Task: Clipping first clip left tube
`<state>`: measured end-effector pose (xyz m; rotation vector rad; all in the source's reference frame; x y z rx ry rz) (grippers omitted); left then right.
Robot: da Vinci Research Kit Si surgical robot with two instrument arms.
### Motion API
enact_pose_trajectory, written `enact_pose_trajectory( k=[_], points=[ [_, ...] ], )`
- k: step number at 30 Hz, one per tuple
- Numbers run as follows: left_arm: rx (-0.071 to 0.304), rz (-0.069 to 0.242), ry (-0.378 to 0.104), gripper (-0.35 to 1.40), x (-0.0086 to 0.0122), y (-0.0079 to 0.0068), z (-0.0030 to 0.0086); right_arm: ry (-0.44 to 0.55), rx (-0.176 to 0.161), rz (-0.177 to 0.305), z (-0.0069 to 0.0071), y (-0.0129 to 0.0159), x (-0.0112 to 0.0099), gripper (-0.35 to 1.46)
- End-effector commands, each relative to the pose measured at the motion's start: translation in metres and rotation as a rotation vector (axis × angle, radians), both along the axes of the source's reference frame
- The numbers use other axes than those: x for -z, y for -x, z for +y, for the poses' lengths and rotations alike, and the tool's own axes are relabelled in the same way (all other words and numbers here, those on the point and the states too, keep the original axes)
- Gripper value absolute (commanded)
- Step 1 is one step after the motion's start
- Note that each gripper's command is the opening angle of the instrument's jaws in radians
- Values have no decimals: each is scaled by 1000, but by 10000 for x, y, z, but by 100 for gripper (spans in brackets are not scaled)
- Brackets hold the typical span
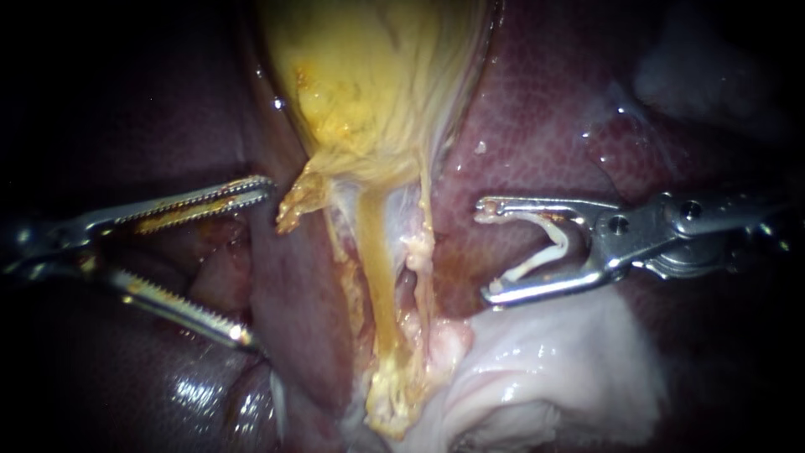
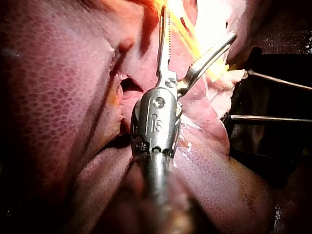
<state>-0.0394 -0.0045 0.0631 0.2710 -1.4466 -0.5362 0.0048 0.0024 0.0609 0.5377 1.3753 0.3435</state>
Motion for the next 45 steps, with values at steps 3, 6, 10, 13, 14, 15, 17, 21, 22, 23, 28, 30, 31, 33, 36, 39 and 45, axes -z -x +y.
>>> enact_pose_trajectory(
  k=[3,6,10,13,14,15,17,21,22,23,28,30,31,33,36,39,45],
  points=[
    [17,11,-6,111,1,-1,1,0,0,0,0,0,0,60],
    [51,23,-52,103,0,-1,2,0,-1,-1,1,0,-1,60],
    [118,43,-132,89,-6,-3,7,0,-1,-1,0,0,-2,60],
    [161,51,-187,81,-16,-3,12,1,-1,-1,0,0,-4,60],
    [169,56,-205,79,-19,-2,13,1,-1,-1,0,-1,-5,60],
    [173,61,-217,78,-23,-2,15,2,-2,-1,0,-1,-5,60],
    [183,71,-247,72,-30,0,17,2,-2,-2,0,-1,-6,60],
    [193,84,-283,51,-39,6,19,2,-2,-2,0,-1,-8,60],
    [197,82,-293,47,-40,8,20,2,-2,-2,0,-1,-8,60],
    [199,82,-305,44,-42,10,20,2,-3,-2,0,-1,-8,60],
    [203,92,-340,12,-48,14,20,3,-3,-2,0,-2,-8,60],
    [209,88,-357,2,-49,13,21,3,-3,-1,0,-2,-8,60],
    [212,90,-357,-8,-49,13,21,3,-3,-1,0,-2,-8,60],
    [213,101,-359,-35,-50,11,22,3,-3,-1,0,-2,-8,60],
    [209,118,-381,-35,-52,8,22,3,-3,-1,0,-2,-8,60],
    [208,132,-402,-35,-52,3,22,3,-3,-1,0,-2,-8,60],
    [216,135,-415,-35,-28,-12,33,3,0,1,-2,-2,-9,60]
  ],
)
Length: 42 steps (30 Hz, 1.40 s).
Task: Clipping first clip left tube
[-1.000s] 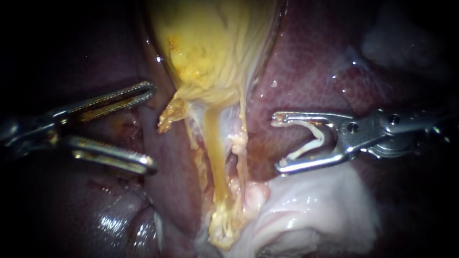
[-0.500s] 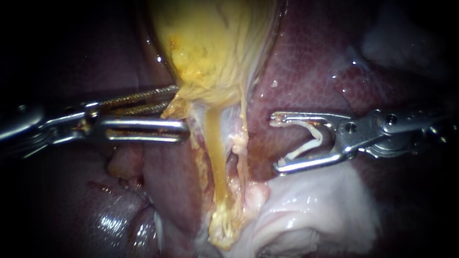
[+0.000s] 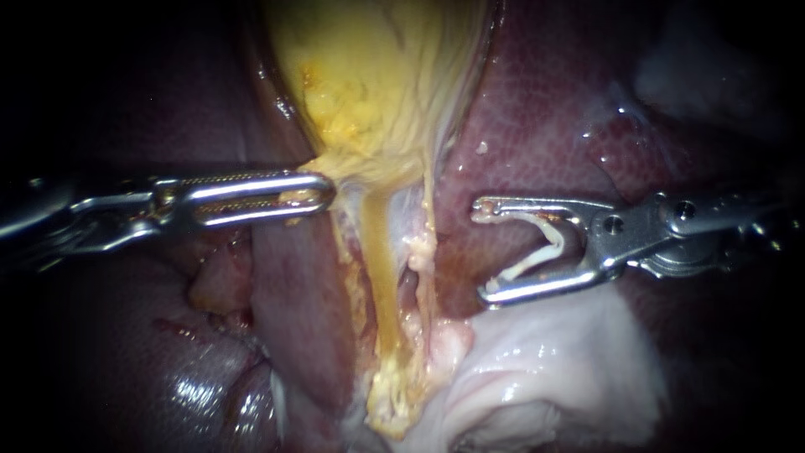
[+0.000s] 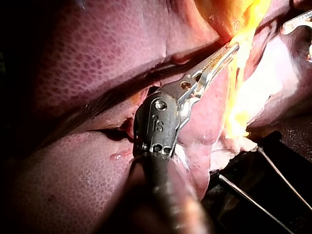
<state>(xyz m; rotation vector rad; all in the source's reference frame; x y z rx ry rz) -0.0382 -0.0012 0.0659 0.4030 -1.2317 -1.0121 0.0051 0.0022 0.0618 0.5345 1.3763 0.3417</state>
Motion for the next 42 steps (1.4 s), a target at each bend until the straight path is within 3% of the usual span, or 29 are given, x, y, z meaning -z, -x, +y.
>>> enact_pose_trajectory(
  k=[1,6,9,14,21,24,29,36,40,42],
  points=[
    [3,5,-6,-35,8,-5,4,0,0,0,0,0,0,60],
    [44,-20,14,-35,50,-32,24,1,2,2,-2,-1,-2,60],
    [57,-13,18,-35,59,-37,25,-2,1,3,-6,-4,-5,60],
    [56,-13,24,-35,51,-32,15,-44,17,15,-24,-23,-22,60],
    [52,-15,29,-35,46,-27,9,-102,75,-9,-64,-68,-87,60],
    [51,-16,29,-35,47,-28,7,-113,89,-25,-74,-80,-111,60],
    [46,-20,30,-35,51,-26,3,-125,93,-29,-77,-94,-143,60],
    [40,-26,30,-35,55,-22,-1,-136,102,-28,-75,-108,-160,60],
    [38,-27,30,-35,54,-20,-1,-157,130,-13,-82,-118,-161,60],
    [38,-27,30,-35,53,-20,-1,-177,160,1,-89,-122,-160,60]
  ],
)
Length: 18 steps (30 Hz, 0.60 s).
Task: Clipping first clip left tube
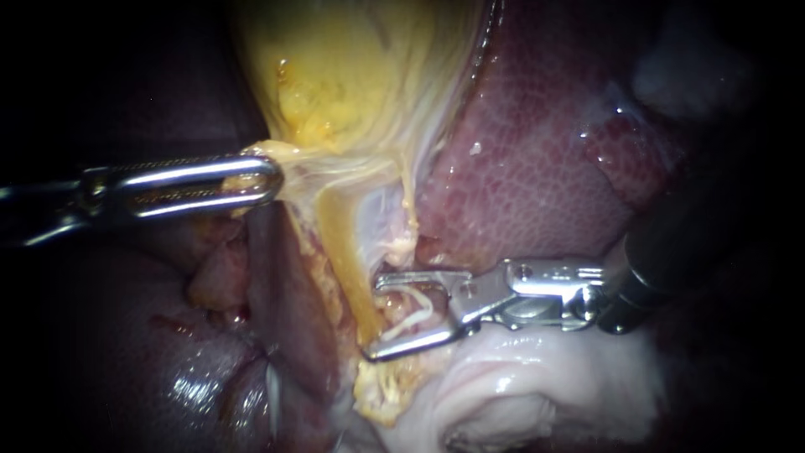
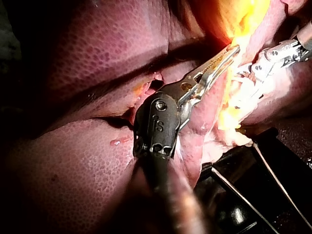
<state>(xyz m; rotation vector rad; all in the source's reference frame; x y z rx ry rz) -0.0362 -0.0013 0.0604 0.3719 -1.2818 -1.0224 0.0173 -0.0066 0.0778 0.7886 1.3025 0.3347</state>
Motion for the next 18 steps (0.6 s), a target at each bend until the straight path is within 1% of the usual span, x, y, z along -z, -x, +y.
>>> enact_pose_trajectory(
  k=[1,5,8,11,14,18],
  points=[
    [-1,-1,0,-35,-2,0,0,-15,17,7,-5,-1,1,60],
    [-1,-4,1,-35,-8,-1,3,-60,72,31,-17,-4,7,59],
    [-6,-1,-1,-35,-14,-3,6,-89,113,47,-25,-5,11,58],
    [-9,1,-1,-35,-22,-5,9,-111,146,57,-34,-8,14,58],
    [-11,3,-2,-35,-29,-5,12,-126,169,62,-43,-15,12,58],
    [-12,5,-2,-35,-36,-2,15,-138,191,66,-51,-27,5,57]
  ],
)
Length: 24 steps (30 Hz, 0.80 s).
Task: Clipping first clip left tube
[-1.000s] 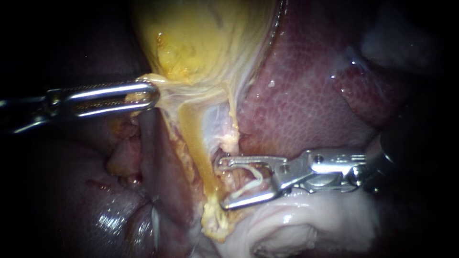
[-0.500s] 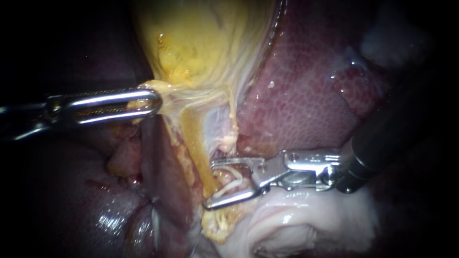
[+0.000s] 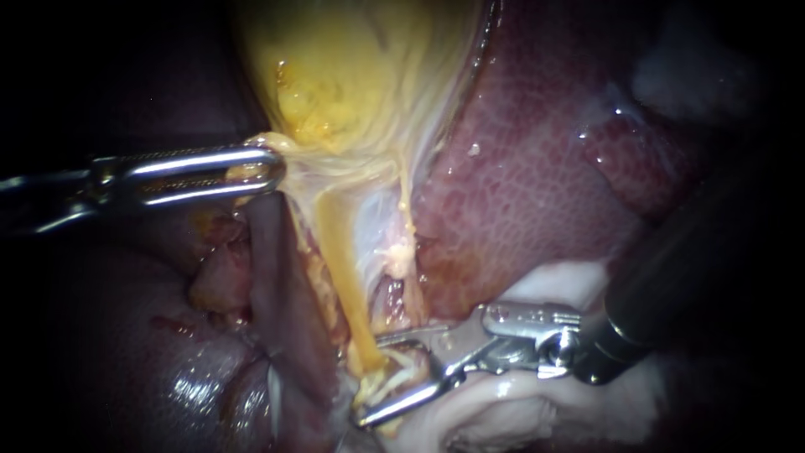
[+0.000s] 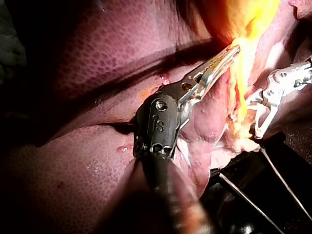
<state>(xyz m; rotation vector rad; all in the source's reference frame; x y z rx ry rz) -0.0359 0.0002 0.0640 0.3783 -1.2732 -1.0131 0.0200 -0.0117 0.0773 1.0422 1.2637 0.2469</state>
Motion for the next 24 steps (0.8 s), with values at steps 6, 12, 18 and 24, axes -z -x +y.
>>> enact_pose_trajectory(
  k=[6,12,18,24],
  points=[
    [-4,-4,-1,-35,0,9,0,0,6,2,-8,-14,-9,56],
    [-11,-11,-1,-35,7,14,-4,-1,1,5,-7,-15,-16,55],
    [-11,-12,-3,-35,8,15,-1,-3,14,16,-8,-16,-16,53],
    [-11,-11,-3,-35,8,17,0,-16,55,33,-12,-17,-18,47]
  ],
)
